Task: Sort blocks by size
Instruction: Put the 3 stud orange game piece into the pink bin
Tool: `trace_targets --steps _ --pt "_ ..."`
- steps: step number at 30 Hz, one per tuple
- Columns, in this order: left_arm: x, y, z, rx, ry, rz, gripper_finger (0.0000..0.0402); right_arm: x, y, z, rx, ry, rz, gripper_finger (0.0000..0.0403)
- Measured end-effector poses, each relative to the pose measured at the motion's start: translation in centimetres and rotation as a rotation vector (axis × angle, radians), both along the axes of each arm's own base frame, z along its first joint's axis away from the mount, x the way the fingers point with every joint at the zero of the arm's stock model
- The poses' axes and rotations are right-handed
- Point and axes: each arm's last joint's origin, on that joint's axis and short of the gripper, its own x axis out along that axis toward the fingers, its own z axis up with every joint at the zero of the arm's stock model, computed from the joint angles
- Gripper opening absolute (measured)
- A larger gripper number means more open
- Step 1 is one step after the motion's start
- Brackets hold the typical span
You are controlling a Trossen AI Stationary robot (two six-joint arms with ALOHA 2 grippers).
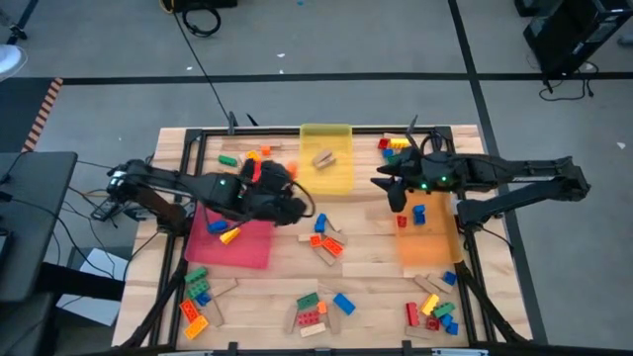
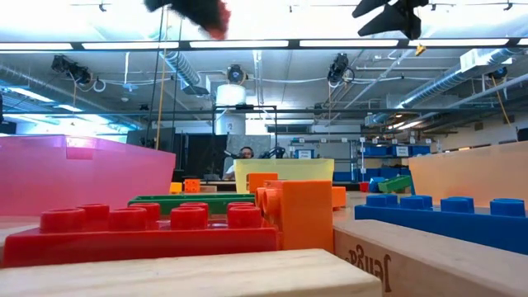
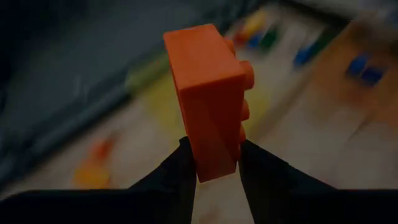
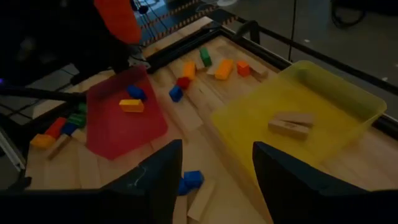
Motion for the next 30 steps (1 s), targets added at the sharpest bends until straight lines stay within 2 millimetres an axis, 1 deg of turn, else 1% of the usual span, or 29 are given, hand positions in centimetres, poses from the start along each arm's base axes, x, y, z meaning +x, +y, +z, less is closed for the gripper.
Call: trace_targets --steps 3,5,11,15,20,22,25,30 --pt "-2.2 -0.3 -0.8 -0.136 0.177 0.064 0.0112 0.1 0.1 -0.1 0.0 0.004 0.005 0.0203" --pt "-3.4 -0.9 -1.9 -0.183 0.294 0.076 0.0108 0.0 0.2 -0.1 0.0 0.009 0.01 0.0201" --pt "-4.8 -3.5 -7.1 -0.344 0.485 0.069 0.0105 0.0 0.8 -0.1 0.014 0.007 0.03 0.0201" --pt "-4.8 -4.4 -10.8 -0.468 0.495 0.035 0.0105 0.0 1.2 -0.1 0.018 0.006 0.051 0.0199" --pt "-5.4 -4.5 -14.3 -0.575 0.515 0.007 0.0104 0.0 1.8 -0.1 0.024 0.004 0.076 0.0199" --pt "-5.7 -4.4 -15.3 -0.61 0.522 -0.016 0.0104 0.0 2.0 -0.1 0.037 0.001 0.078 0.0199" --pt "-6.1 -4.3 -16.3 -0.651 0.489 -0.043 0.0104 0.0 2.3 -0.2 0.042 0.002 0.089 0.0199" --pt "-6.9 -3.2 -17.2 -0.662 0.465 -0.033 0.0104 0.3 2.6 -0.4 0.065 0.008 0.093 0.0199"
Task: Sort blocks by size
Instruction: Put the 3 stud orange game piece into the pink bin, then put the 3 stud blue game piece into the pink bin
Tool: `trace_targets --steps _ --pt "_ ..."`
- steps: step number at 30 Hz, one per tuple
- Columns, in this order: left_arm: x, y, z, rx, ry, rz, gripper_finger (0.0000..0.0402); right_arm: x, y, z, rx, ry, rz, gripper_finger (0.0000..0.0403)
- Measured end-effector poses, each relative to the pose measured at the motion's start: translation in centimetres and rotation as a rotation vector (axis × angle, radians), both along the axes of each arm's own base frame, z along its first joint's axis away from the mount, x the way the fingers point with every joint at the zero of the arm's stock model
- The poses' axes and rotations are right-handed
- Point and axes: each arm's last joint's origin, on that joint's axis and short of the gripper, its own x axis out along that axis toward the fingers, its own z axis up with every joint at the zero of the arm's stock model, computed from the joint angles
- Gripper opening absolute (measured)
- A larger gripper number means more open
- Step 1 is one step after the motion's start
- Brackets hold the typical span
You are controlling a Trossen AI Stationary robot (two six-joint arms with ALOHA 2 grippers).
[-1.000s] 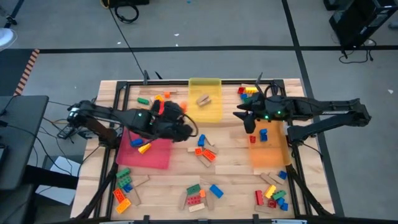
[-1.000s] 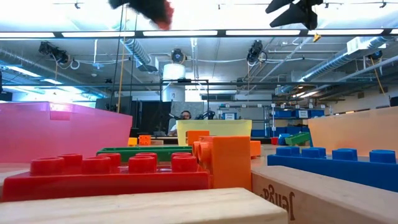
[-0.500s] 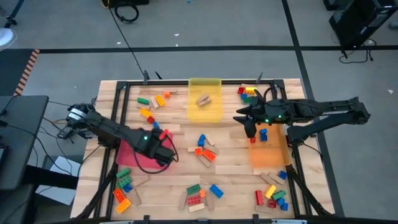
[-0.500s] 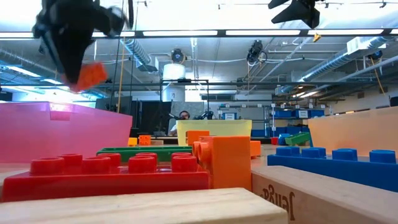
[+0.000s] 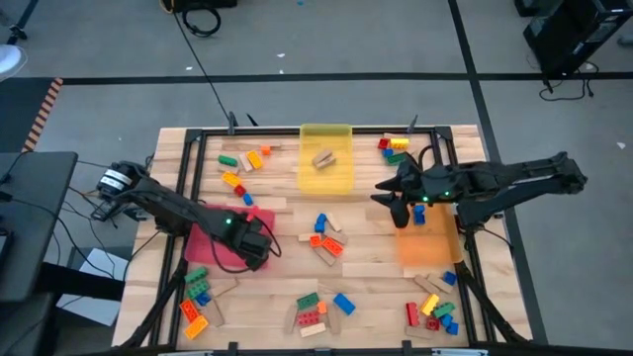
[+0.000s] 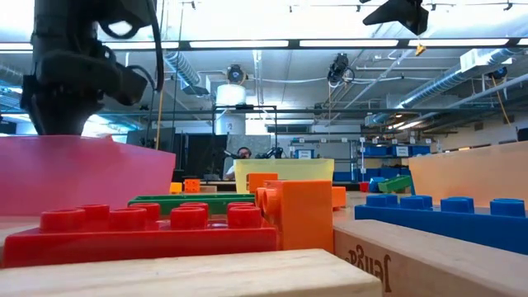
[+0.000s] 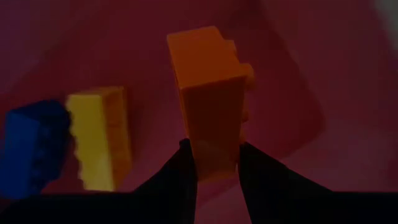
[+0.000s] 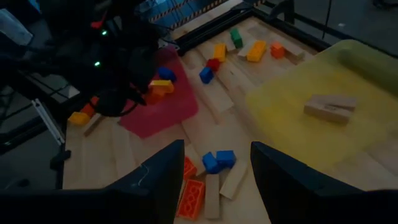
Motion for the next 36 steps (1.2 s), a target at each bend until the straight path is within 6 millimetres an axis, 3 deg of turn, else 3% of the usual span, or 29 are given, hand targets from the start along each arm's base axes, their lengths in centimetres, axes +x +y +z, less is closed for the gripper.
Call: trace_targets --steps 11,26,36 --pt "0.0 1.6 -1.0 0.011 0.022 -0.163 0.0114 1.2 0.3 -0.9 0.081 0.02 -0.077 0.0199" --pt "-0.1 1.7 -1.1 0.045 0.045 -0.323 0.0161 1.6 0.2 -0.5 0.163 -0.068 -0.165 0.02" --pt "-0.1 1.6 -1.1 0.032 0.05 -0.43 0.0165 2.3 0.3 -0.8 0.164 -0.064 -0.165 0.0197"
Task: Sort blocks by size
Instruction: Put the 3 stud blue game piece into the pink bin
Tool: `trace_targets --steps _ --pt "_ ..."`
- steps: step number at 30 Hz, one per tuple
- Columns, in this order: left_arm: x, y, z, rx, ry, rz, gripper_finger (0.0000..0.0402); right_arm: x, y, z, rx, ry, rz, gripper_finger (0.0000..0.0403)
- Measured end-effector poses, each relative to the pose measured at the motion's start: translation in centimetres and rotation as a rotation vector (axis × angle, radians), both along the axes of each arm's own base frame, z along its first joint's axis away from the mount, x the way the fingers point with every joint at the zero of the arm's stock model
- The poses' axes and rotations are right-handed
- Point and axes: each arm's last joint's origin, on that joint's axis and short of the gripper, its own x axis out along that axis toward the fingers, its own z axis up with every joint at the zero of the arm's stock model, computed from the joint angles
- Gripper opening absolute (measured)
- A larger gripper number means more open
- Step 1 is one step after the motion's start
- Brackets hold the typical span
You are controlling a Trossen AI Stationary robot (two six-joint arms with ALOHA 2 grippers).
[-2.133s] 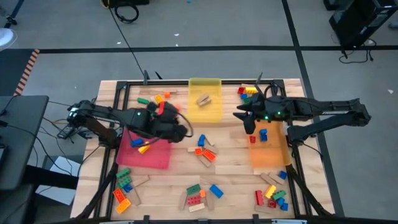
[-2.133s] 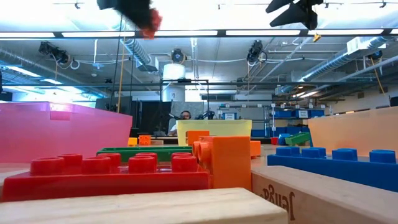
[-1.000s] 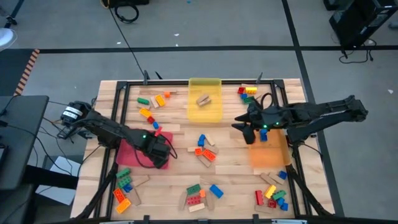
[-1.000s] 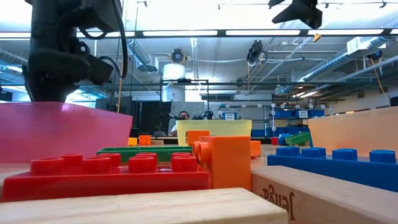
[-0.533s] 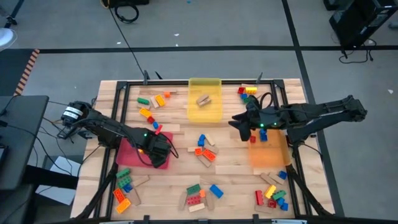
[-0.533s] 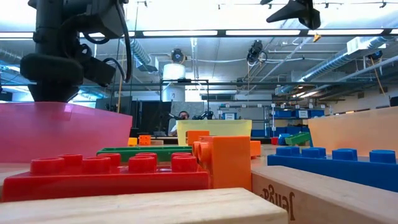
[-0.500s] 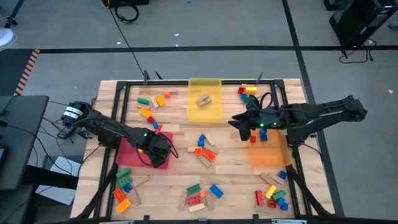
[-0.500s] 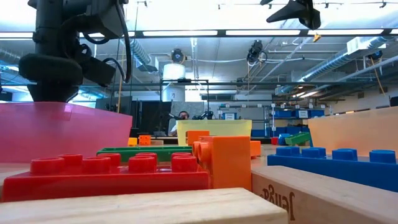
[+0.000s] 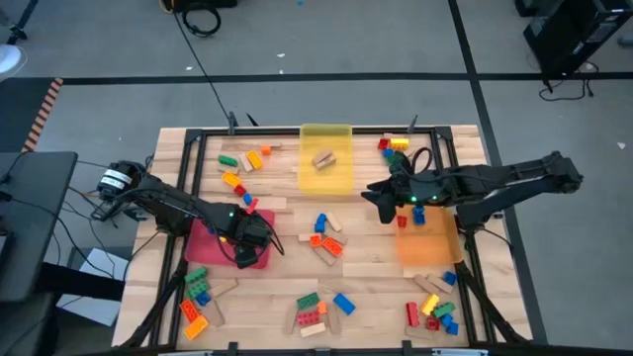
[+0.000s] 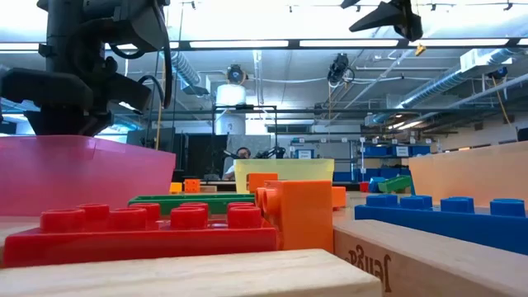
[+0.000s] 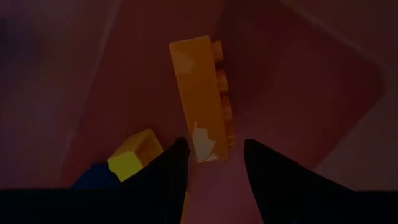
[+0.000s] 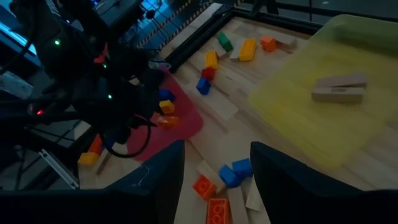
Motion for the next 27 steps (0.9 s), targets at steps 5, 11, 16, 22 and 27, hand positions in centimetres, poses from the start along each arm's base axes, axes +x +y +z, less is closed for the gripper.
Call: trace_targets --steps 5,11,16,22,27 --pt "0.1 0.0 0.1 -0.003 0.002 -0.078 0.0165 2.0 0.3 -0.4 0.052 -0.066 -0.02 0.0197" --pt "0.4 -0.2 1.2 -0.027 -0.06 -0.177 0.0165 5.2 1.2 -1.6 -0.04 -0.087 0.039 0.0196" --pt "0.0 0.1 3.0 -0.047 -0.173 -0.189 0.0165 8.4 2.2 -2.0 -0.074 0.0 0.064 0.0185" --pt "-1.5 0.7 5.5 -0.058 -0.292 -0.18 0.0165 12.0 3.8 -1.6 -0.098 0.217 0.104 0.0169" --pt "-2.3 1.1 6.9 -0.046 -0.377 -0.17 0.0165 14.0 5.4 -2.1 -0.026 0.4 0.196 0.0167"
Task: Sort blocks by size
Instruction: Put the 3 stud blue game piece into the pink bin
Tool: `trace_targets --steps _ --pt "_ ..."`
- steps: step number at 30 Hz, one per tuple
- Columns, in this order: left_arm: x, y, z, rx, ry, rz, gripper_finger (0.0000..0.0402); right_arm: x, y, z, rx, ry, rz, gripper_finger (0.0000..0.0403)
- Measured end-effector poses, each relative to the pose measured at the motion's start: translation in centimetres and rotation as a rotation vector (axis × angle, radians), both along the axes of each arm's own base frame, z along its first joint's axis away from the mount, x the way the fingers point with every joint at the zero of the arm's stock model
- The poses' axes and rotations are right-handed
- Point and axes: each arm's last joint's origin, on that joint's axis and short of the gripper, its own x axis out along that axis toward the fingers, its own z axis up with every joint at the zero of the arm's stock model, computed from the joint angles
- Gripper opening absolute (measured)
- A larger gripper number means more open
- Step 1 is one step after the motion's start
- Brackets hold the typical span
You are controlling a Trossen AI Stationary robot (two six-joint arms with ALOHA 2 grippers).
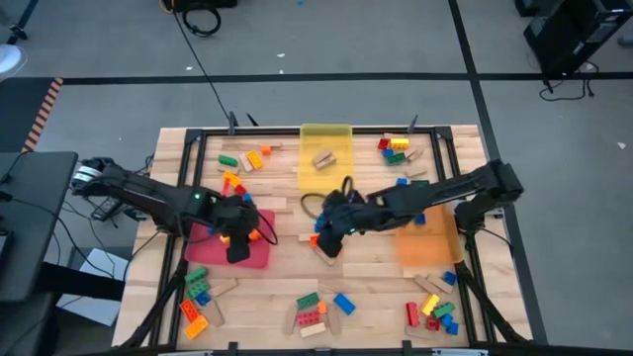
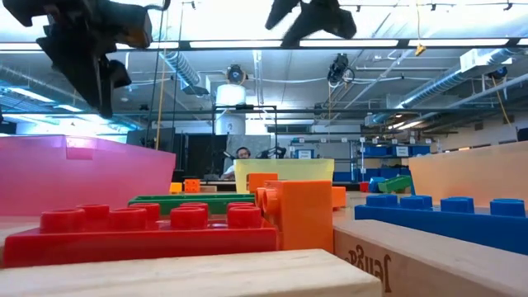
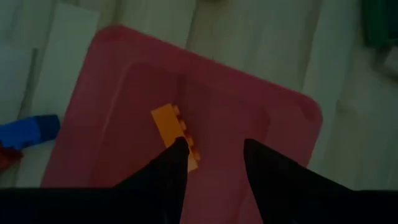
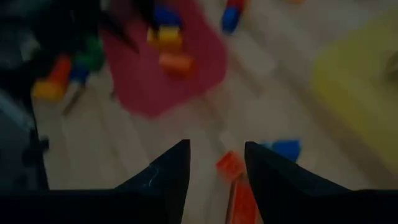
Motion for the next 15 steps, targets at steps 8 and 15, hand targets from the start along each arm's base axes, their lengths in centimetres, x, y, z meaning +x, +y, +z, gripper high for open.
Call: trace_targets --steps 8,15 --pt "-0.3 0.1 0.3 0.002 -0.017 0.002 0.0165 -0.7 3.5 -3.9 0.245 0.421 -0.092 0.0167" --pt "-0.3 0.1 0.3 0.019 -0.023 0.008 0.0165 -1.6 7.5 -6.2 0.258 0.517 -0.185 0.0168"
